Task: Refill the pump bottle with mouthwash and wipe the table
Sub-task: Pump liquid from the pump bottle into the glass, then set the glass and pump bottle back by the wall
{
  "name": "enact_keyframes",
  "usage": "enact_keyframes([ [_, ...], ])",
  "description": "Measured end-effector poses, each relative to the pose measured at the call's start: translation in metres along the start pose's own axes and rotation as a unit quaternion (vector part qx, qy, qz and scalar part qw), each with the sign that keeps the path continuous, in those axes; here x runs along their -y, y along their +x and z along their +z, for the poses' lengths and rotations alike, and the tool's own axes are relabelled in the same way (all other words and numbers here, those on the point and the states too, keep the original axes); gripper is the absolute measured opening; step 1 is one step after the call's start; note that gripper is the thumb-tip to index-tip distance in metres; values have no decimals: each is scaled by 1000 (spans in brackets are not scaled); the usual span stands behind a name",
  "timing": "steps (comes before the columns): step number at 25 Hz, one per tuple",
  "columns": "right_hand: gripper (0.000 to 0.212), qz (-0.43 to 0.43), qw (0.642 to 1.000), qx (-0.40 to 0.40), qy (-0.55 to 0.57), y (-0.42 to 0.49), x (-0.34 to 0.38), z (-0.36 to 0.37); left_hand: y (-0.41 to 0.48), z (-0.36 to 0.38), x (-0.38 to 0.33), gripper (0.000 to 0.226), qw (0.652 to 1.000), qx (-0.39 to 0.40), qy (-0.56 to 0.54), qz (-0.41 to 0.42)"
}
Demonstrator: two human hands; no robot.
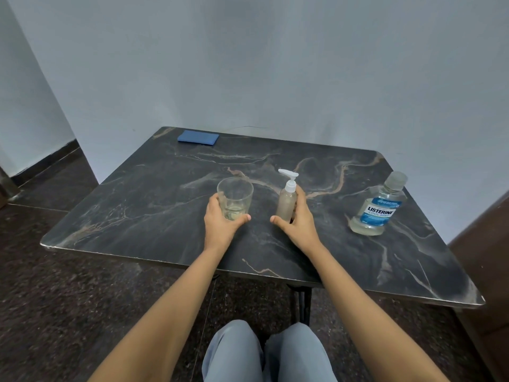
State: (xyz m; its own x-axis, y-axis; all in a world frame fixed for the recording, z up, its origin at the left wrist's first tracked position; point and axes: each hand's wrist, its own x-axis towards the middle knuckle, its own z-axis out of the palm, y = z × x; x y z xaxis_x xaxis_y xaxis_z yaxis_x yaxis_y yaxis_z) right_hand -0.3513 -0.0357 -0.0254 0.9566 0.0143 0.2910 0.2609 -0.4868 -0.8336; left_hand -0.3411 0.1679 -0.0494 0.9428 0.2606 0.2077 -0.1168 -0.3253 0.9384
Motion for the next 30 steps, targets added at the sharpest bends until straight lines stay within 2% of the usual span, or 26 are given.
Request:
enact_keyframes([
  [3,80,20,999,-28,-23,1,4,4,-1,4,-2,83,999,-18,26,-4],
  [6,52,56,997,-52,-15,2,1,7,0,3,-2,83,999,-20,31,-8],
  [8,41,61,996,-59,-4,2,-3,8,-2,1,-2,83,1000,-19,22,-11],
  [13,43,64,996,-52,-20,41,-11,11,25,13,-6,73,1000,-17,-13,-7],
  [20,35,85,991,-104,11,166,-20,10,141,57,-19,61,1000,7,2,30],
  [24,33,103,987,-123,9,246,-38,13,225,84,-12,74,999,8,38,24],
  [30,31,95,989,-111,-8,328,-80,29,322,123,12,73,998,14,45,30],
])
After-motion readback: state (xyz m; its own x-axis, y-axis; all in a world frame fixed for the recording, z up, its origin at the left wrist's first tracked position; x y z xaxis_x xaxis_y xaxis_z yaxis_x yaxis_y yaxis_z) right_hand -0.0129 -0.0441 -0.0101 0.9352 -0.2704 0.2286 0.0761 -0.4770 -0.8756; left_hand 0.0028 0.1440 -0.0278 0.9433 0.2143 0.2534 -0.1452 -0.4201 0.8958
